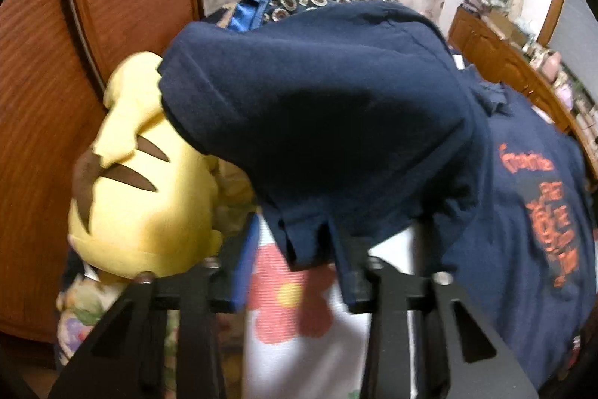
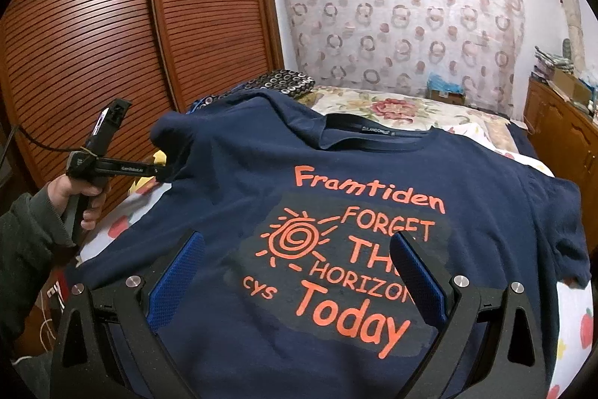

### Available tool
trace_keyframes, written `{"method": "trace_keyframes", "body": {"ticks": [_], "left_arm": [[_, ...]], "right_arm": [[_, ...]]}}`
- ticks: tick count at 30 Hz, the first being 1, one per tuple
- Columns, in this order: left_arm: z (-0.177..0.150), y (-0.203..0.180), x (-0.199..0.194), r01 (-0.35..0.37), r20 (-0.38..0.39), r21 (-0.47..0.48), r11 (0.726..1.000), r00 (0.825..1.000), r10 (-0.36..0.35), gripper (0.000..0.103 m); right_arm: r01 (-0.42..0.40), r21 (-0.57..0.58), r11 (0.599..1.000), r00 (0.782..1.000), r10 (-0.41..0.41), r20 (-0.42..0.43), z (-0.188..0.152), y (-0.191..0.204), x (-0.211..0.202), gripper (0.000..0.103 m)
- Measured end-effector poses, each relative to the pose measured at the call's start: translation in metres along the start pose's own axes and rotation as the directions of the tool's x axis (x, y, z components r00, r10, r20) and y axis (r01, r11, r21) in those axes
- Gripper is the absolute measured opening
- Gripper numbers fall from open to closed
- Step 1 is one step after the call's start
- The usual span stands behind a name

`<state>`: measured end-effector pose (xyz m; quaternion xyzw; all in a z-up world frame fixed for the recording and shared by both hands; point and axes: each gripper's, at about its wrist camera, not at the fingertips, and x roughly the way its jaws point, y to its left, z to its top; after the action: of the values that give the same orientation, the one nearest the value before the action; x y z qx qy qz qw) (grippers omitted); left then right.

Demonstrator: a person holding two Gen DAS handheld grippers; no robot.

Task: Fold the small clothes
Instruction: 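Grasp the navy T-shirt's sleeve with the left gripper and fold it inward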

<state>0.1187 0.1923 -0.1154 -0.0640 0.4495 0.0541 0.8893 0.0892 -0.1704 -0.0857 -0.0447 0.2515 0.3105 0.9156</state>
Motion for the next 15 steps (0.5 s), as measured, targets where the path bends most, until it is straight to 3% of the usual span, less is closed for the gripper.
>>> {"method": "trace_keyframes", "body": {"ticks": [4, 6, 10, 15], "left_arm": [[-0.003, -0.005, -0.003, -0.007, 0.020, 0.044, 0.999, 1.000, 0.006, 0.005], [-0.004, -0.014, -0.005, -0.050, 0.035, 0.098, 0.994, 0.998, 0.047, 0.004], [0.001, -0.019, -0.038, -0.050, 0.155, 0.095, 0.994, 0.987, 0.035, 0.003], [0.026, -0.036, -0.084, 0.034, 0.265, 0.109, 0.993, 0.962, -0.062, 0.003]], "right_arm": [[-0.005, 0.002, 1.000, 1.000, 0.005, -0.005, -0.003, -0.002, 0.001, 0.100], [-0.004, 0.000, 1.000, 1.000, 0.004, -0.014, -0.003, -0.002, 0.004, 0.100], [-0.001, -0.010, 1.000, 1.000, 0.000, -0.028, -0.001, -0.002, 0.011, 0.100], [0.006, -0.008, 1.000, 1.000, -0.006, -0.031, 0.002, -0.005, 0.014, 0.100]]}}
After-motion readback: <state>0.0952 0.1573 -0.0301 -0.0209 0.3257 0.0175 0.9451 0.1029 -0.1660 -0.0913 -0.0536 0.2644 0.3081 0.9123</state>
